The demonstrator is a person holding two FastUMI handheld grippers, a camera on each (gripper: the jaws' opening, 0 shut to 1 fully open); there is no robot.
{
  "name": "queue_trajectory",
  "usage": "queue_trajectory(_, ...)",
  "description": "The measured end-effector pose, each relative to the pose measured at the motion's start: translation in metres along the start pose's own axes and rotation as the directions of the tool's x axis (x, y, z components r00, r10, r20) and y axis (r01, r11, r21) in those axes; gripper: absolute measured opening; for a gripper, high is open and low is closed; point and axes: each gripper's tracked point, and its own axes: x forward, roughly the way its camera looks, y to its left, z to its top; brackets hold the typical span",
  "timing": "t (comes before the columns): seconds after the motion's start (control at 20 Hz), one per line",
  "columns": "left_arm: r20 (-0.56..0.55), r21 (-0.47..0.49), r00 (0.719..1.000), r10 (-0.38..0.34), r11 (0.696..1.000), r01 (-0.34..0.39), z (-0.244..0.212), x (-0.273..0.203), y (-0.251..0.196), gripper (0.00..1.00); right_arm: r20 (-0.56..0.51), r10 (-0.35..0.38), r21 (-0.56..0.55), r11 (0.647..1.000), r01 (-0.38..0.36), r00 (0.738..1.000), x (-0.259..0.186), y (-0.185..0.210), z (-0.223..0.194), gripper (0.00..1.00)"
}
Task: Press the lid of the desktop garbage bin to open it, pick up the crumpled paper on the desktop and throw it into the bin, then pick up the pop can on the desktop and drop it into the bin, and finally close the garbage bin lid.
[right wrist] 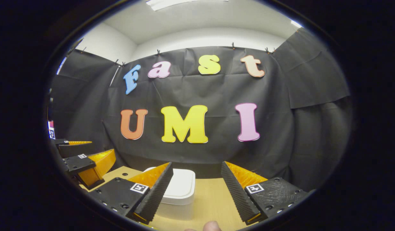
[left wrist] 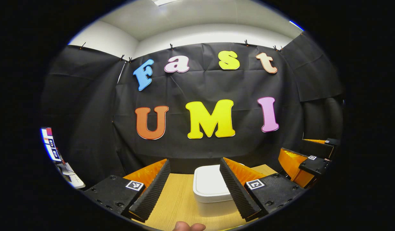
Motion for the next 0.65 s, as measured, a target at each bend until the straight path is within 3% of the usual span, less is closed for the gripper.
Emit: queue_trajectory(0.65, 0.007, 0.007, 1.000, 0.005, 1.000, -0.005, 0.0029, -0.0022, -0.0005, 0.99, 0.006, 0.005, 0.016, 1.000, -0.005, 1.000, 0.0030, 0.0021, -0.0004, 0.95)
